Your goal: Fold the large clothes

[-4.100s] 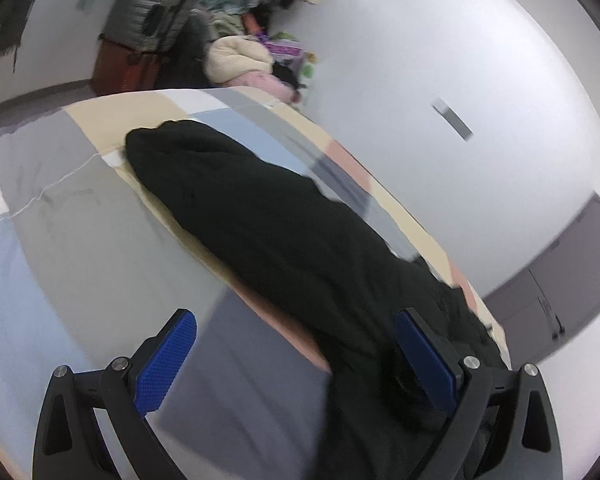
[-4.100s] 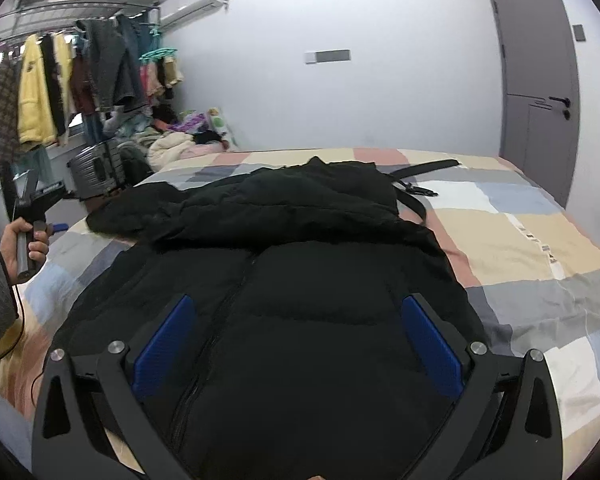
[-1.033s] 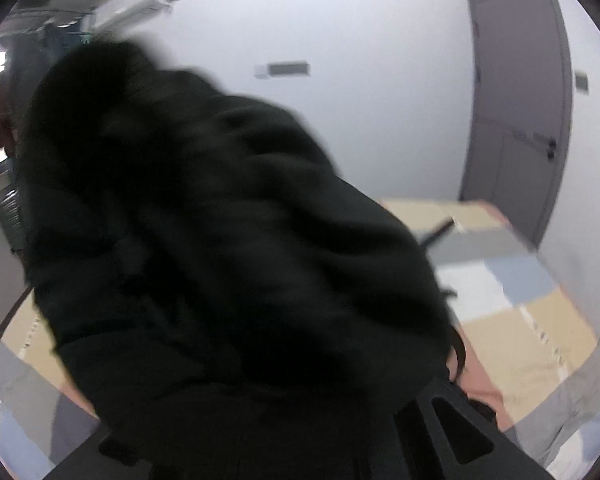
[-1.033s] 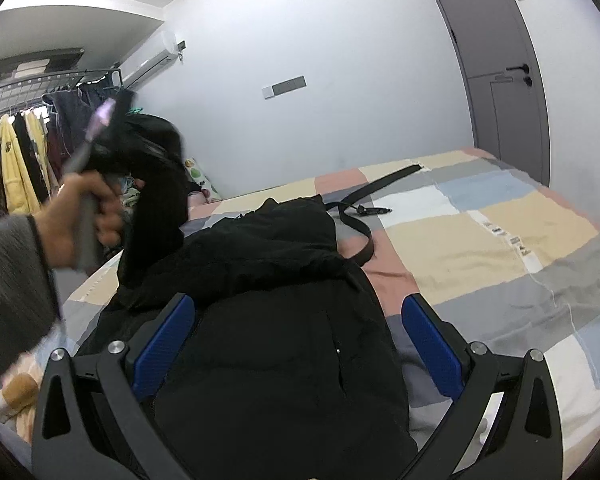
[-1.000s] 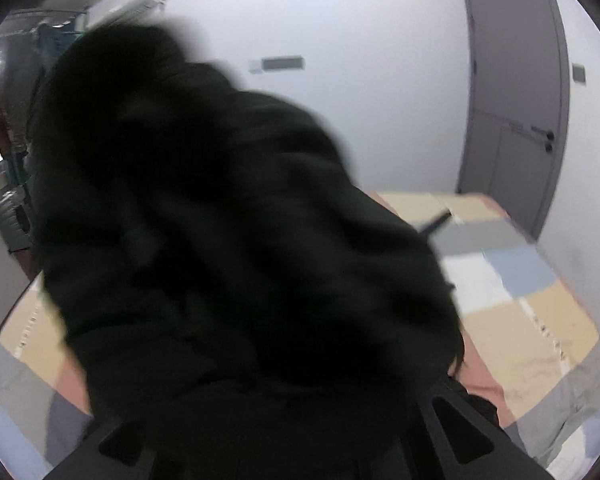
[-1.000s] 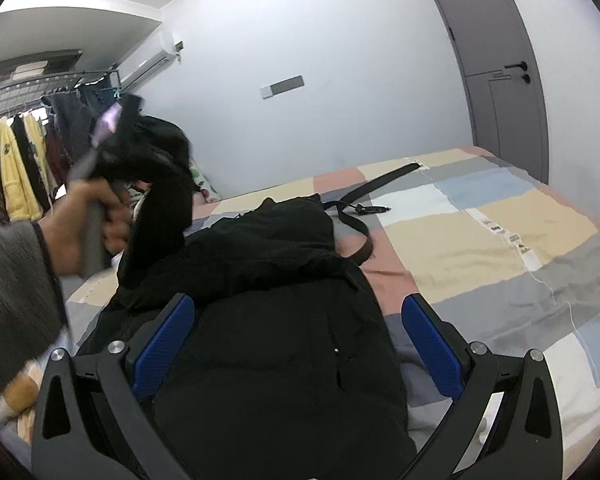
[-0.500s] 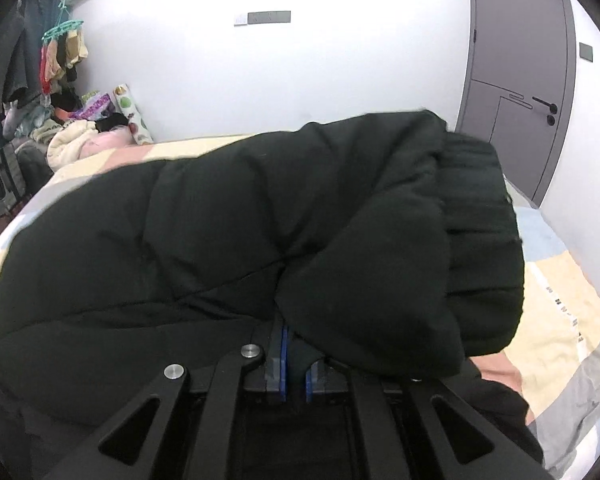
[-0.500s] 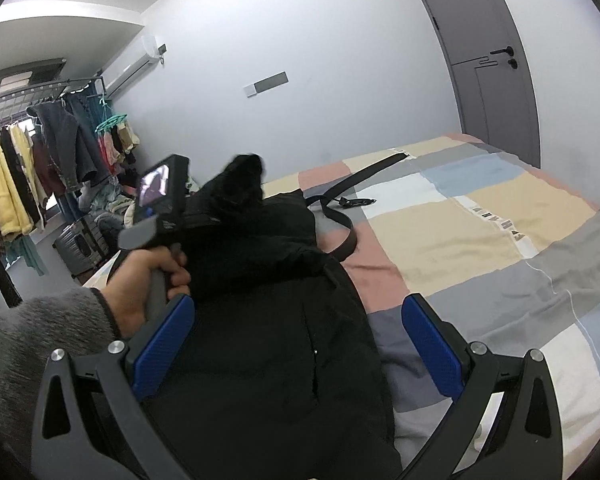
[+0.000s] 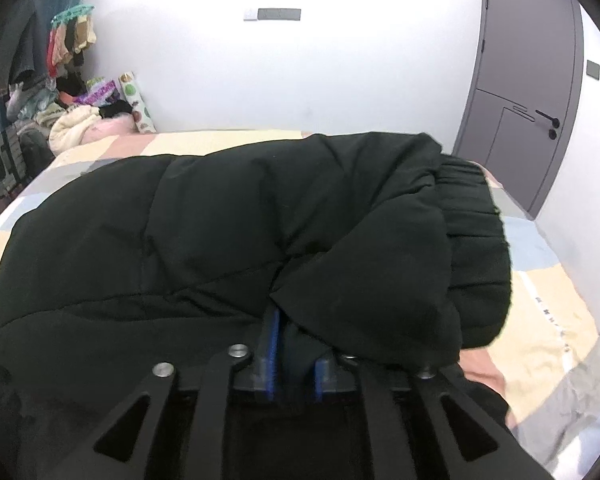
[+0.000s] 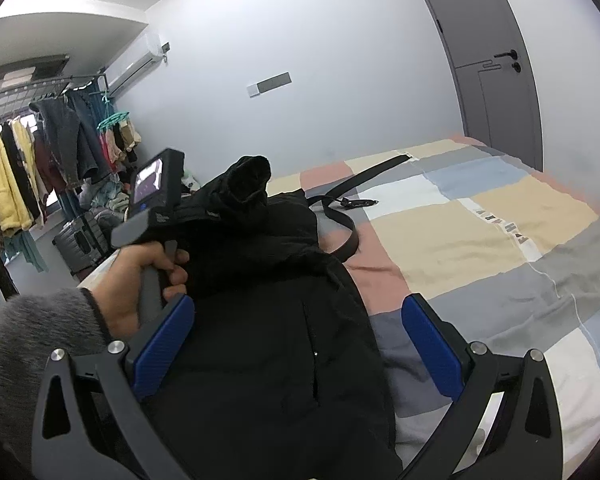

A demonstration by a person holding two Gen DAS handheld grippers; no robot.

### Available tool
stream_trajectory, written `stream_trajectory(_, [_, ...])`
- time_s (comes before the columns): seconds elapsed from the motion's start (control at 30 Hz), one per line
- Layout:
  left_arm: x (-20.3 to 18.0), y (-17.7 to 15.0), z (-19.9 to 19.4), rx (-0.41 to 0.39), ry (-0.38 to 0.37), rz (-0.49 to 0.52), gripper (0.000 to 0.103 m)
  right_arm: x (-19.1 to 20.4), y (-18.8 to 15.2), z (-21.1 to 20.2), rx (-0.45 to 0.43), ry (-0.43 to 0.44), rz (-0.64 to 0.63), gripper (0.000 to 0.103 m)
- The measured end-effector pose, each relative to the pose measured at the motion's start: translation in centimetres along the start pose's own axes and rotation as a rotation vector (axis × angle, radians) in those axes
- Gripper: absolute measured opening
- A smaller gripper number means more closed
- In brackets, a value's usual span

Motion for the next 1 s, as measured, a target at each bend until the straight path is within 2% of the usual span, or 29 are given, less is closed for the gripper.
stream_trajectory(0.07, [0.7, -0.3, -0.9, 0.018, 0.012, -0.006, 0.024, 0.3, 0.0, -0.3, -0.006, -0.001, -0.015, 0.103])
stream_trajectory(0.1, [1.0, -0.2, -1.5, 0.023, 0.012, -0.013, 0.031, 0.2, 0.1, -0.3, -0.011, 0.001, -0.018, 0.103])
stream_trajectory(0.13, [1.4, -0.3, -2.3, 0.028, 0.010, -0.023, 0.046, 0.2, 0.2, -0.5, -0.016, 0.002, -0.024, 0.103])
stream_trajectory(0.17, [1.7, -0.5, -3.4, 0.025, 0.016, -0.032, 0.054, 0.3, 0.3, -0.6, -0.021, -0.002, -0.029, 0.103])
stream_trajectory(0.23, [2.0, -0.4, -6.1, -0.013, 0.021, -0.029, 0.075, 0.5, 0.5, -0.9, -0.027, 0.001, -0.028, 0.103])
stream_trajectory(0.3, [2.4, -0.1, -9.2, -0.058, 0.029, -0.014, 0.077, 0.9, 0.8, -1.4, -0.040, 0.005, -0.038, 0.103])
stream_trajectory(0.5, [3.7, -0.3, -17.4, -0.127, 0.062, 0.055, 0.077, 2.2, 1.0, -2.7, -0.060, 0.036, -0.049, 0.103])
stream_trajectory(0.63, [4.1, -2.5, -23.2, -0.148, 0.052, 0.015, 0.077, 3.4, 0.5, -3.4, -0.049, 0.058, -0.070, 0.103])
stream_trajectory(0.8, [6.3, -5.7, -29.4, -0.170, 0.063, -0.063, 0.077, 5.4, 0.1, -4.4, -0.039, 0.102, -0.096, 0.103])
stream_trajectory(1.0, [8.9, -8.9, -33.1, -0.215, 0.089, -0.045, 0.077, 7.0, -1.0, -4.1, -0.009, 0.120, -0.131, 0.103])
Point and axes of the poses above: each gripper's, at about its wrist camera, not at the fingertips, and z roughly the way its jaws point, x to its left, y to its top, the point moved 10 cm from there along z, roughly the way its jaws point, and after that the axes turned 1 degree about -y, right-handed, at the moved point
